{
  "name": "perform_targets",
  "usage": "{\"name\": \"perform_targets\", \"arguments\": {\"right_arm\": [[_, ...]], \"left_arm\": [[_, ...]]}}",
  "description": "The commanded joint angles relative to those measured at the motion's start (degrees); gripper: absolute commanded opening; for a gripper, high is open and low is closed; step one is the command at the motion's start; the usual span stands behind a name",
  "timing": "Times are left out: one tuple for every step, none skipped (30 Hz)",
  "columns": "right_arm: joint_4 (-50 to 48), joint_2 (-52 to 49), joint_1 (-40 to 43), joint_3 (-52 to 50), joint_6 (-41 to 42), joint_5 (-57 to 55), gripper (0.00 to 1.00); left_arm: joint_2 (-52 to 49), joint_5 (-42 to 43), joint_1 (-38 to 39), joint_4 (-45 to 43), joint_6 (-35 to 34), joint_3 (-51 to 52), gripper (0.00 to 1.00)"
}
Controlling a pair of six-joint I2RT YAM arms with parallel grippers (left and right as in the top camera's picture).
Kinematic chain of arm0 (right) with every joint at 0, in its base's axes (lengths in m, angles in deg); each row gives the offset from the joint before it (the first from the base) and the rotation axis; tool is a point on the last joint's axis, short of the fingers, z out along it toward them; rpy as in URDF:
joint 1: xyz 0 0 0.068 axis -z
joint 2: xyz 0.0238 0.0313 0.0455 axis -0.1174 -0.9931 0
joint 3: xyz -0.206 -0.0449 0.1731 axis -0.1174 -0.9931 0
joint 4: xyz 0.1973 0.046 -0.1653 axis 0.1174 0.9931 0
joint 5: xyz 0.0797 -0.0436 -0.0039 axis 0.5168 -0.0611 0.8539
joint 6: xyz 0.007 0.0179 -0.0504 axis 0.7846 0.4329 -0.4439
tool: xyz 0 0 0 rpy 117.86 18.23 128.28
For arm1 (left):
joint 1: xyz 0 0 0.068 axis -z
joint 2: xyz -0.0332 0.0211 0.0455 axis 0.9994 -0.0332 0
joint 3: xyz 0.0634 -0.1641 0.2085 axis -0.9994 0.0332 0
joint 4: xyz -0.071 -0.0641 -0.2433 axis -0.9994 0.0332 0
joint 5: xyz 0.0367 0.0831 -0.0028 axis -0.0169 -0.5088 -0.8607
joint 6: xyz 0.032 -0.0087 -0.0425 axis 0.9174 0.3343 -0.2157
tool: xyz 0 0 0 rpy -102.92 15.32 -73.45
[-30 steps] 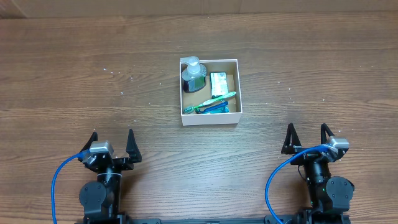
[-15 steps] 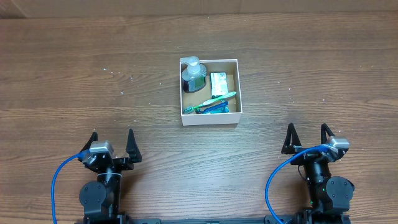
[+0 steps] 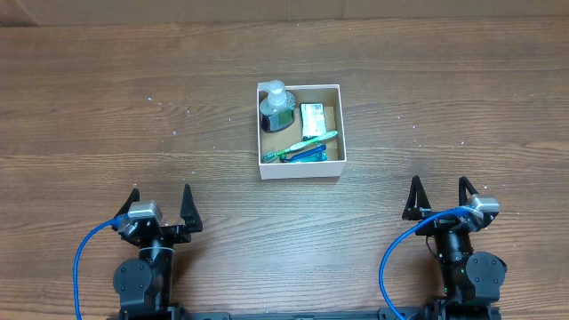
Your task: Pack container
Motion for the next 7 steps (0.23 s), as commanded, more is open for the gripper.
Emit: {"name": "perform_targets", "arguments": {"right_arm": [[-0.3,0.6,-0.3,-0.6,-0.5,-0.5,1.0],[-0.3,0.6,-0.3,-0.6,-0.5,-0.5,1.0],[-0.3,0.6,-0.3,-0.6,-0.5,-0.5,1.0],[-0.3,0.6,-0.3,-0.6,-0.5,-0.5,1.0],[-0.3,0.6,-0.3,-0.6,-0.5,-0.5,1.0],[-0.3,0.6,-0.3,-0.6,-0.5,-0.5,1.0],[-0.3,0.6,-0.3,-0.6,-0.5,-0.5,1.0]], "left_arm": [[0.6,0.2,-0.6,0.1,-0.8,0.2,1.0],[0.6,0.2,-0.6,0.1,-0.8,0.2,1.0],[0.6,0.2,-0.6,0.1,-0.8,0.2,1.0],[0.6,0.2,-0.6,0.1,-0.8,0.2,1.0],[0.6,0.2,-0.6,0.1,-0.8,0.2,1.0],[0.6,0.2,-0.6,0.1,-0.8,0.2,1.0],[0.6,0.2,-0.6,0.1,-0.8,0.2,1.0]]}}
